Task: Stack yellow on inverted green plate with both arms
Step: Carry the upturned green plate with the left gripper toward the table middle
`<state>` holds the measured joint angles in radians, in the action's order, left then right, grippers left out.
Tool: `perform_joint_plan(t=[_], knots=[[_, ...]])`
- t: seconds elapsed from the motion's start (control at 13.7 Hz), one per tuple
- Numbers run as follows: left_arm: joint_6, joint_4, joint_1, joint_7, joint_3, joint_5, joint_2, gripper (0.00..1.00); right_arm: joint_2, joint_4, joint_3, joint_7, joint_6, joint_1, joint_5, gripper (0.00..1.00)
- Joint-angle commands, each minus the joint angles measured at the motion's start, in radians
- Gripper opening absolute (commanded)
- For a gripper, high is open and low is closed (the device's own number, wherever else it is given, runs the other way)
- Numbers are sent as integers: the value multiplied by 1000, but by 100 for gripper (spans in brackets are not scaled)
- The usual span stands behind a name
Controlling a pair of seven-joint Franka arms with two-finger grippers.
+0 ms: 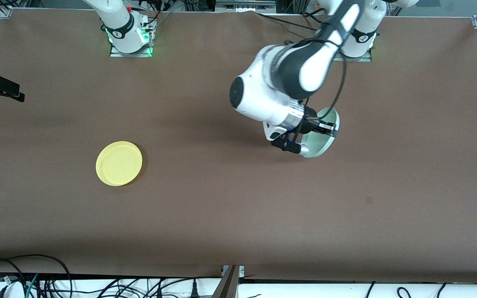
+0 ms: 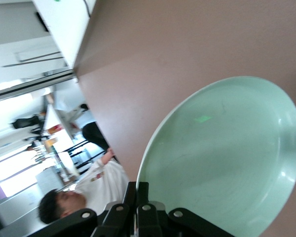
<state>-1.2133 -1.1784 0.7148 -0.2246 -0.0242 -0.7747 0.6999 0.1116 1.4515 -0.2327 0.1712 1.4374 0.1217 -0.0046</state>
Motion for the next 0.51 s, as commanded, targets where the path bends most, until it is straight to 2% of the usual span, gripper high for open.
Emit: perform_joint_plan(t=[0.0, 0.15, 0.44], knots=[[43, -21, 78, -38, 21, -92, 39, 0, 13, -10, 3, 17, -12, -10, -2, 100], [87, -23, 129, -51, 18, -191, 64, 0, 17, -11, 3, 27, -6, -8, -6, 100], [87, -21, 210, -192, 20, -222, 148, 0, 31, -10, 3, 28, -8, -10, -14, 100]])
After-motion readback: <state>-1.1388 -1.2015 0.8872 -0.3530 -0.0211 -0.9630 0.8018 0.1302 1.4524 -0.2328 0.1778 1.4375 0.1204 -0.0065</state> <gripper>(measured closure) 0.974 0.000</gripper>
